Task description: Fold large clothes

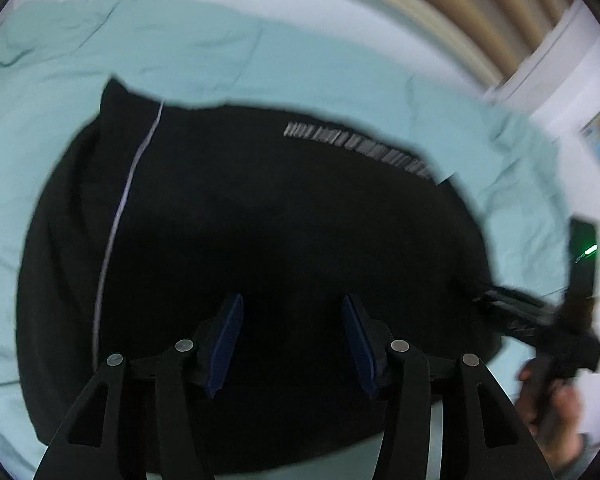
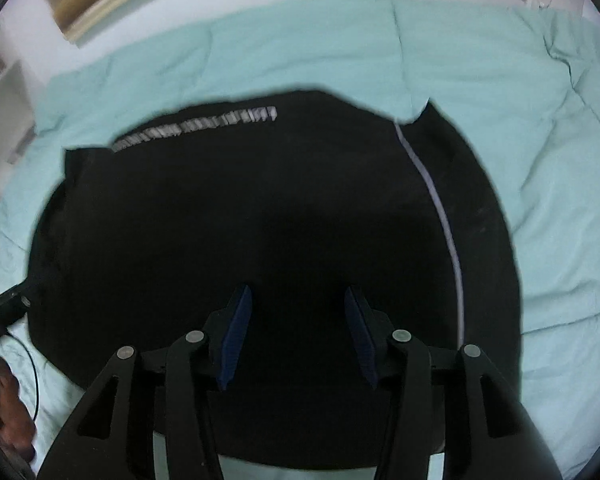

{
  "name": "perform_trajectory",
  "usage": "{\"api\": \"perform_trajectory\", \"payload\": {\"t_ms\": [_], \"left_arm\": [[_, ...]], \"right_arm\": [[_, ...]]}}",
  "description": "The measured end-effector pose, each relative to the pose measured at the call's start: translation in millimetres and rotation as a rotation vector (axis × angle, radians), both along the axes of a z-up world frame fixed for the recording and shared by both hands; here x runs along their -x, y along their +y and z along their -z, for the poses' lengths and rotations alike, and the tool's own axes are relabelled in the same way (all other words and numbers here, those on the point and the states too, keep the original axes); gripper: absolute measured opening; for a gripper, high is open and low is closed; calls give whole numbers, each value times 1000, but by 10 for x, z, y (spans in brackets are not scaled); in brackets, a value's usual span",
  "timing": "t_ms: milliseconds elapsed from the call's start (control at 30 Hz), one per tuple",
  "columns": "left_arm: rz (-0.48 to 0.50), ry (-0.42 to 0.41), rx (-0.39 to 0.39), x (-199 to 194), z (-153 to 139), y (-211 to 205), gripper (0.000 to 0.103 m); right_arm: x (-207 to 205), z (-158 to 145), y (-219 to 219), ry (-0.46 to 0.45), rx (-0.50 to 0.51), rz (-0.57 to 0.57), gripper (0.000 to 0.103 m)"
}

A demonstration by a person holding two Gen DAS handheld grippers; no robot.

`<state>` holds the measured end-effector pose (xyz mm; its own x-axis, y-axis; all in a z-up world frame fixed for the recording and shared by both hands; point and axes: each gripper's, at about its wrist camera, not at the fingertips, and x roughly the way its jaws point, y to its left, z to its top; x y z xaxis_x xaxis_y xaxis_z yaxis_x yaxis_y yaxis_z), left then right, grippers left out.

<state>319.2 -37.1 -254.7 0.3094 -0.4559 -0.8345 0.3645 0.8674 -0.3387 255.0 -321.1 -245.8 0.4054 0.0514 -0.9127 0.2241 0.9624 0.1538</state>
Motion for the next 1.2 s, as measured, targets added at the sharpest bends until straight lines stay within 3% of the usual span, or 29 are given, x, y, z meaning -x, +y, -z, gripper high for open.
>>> {"api": "perform_trajectory", "payload": {"t_ms": [67,167,267,400,533,633,700,833,967,1067,1200], "left_arm": [[-15,70,-2,-97,213,-12,53],[-80,158,74,-256,373,119,52],[-47,126,26,-222,326,59,52],[-44,103,38,-188,107,87,53],[-77,8,60,-292,-272,41,53],[-93,-15,41,-502,-353,-40,54],[-105,4,-5,-652,-260,-103,54],[-105,57,-49,-920,80,-143,56],[-118,95,-61,-1069,317,-192,60],[-115,94,-66,-1046,302,-246,60],[-92,83,-25,-1015,132,-177,60]], "right_arm": [[-48,226,36,79,7,-14,61],[-68,359,13,101,-13,-4,61],[-58,351,34,98,16,-11,61],[-25,141,-20,85,-19,-14,61],[-107,-355,-86,-61,-7,-27,61],[-364,-473,-112,-102,22,-26,61],[-553,-416,-156,-99,8,-9,61],[-971,33,-173,-7,-59,-4,61],[-1090,347,-198,43,-74,-7,67],[-1032,388,-219,39,-83,-3,68],[-929,189,-309,6,-120,-14,69]]}}
